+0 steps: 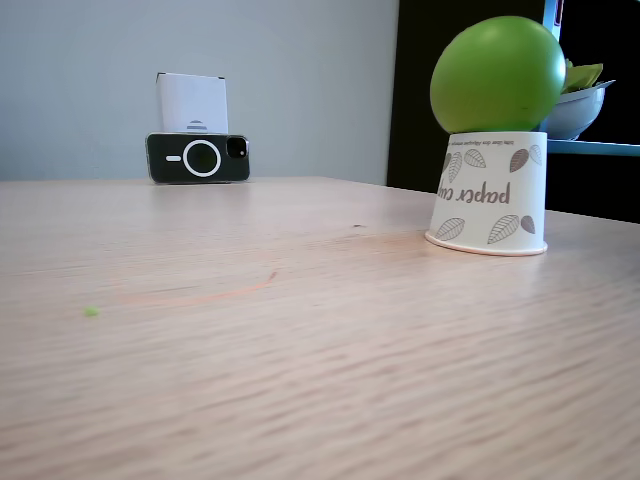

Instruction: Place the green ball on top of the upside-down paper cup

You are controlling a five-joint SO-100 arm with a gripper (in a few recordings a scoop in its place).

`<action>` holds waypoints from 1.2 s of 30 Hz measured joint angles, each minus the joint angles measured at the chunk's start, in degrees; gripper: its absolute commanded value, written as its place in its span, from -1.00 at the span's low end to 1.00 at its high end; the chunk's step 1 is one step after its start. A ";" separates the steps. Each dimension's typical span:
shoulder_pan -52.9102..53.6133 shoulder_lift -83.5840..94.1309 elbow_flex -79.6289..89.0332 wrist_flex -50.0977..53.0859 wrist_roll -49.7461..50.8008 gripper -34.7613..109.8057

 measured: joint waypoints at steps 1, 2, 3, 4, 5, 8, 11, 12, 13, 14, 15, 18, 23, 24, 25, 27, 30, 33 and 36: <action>1.23 2.72 1.49 0.35 0.70 -0.40; 4.04 6.15 3.87 1.32 2.11 -0.50; 5.98 8.53 5.54 1.93 3.16 -0.52; 7.03 10.72 7.65 2.90 4.83 -0.52; 8.61 13.45 10.46 3.69 7.38 -0.52; 11.43 18.98 17.75 6.68 8.88 -0.52; 12.57 22.15 24.96 8.70 10.37 -0.52; 13.27 22.59 27.69 8.96 10.46 -0.52; 13.71 23.20 30.50 9.05 10.81 -0.52; 13.10 23.47 33.40 9.14 10.81 -0.52; 13.18 23.47 35.95 9.14 10.72 -0.52; 12.83 24.52 42.19 9.14 10.81 -0.52; 11.34 27.33 49.48 9.14 10.63 -0.52; 11.78 27.95 50.54 9.14 10.81 -0.52; 11.43 29.09 51.42 9.14 10.81 -0.52; 11.07 30.15 52.03 9.67 10.81 -0.52; 11.16 31.64 52.03 11.87 10.55 -0.52; 10.99 33.05 52.03 12.83 10.20 -0.52; 10.99 33.31 52.03 13.01 10.20 -0.52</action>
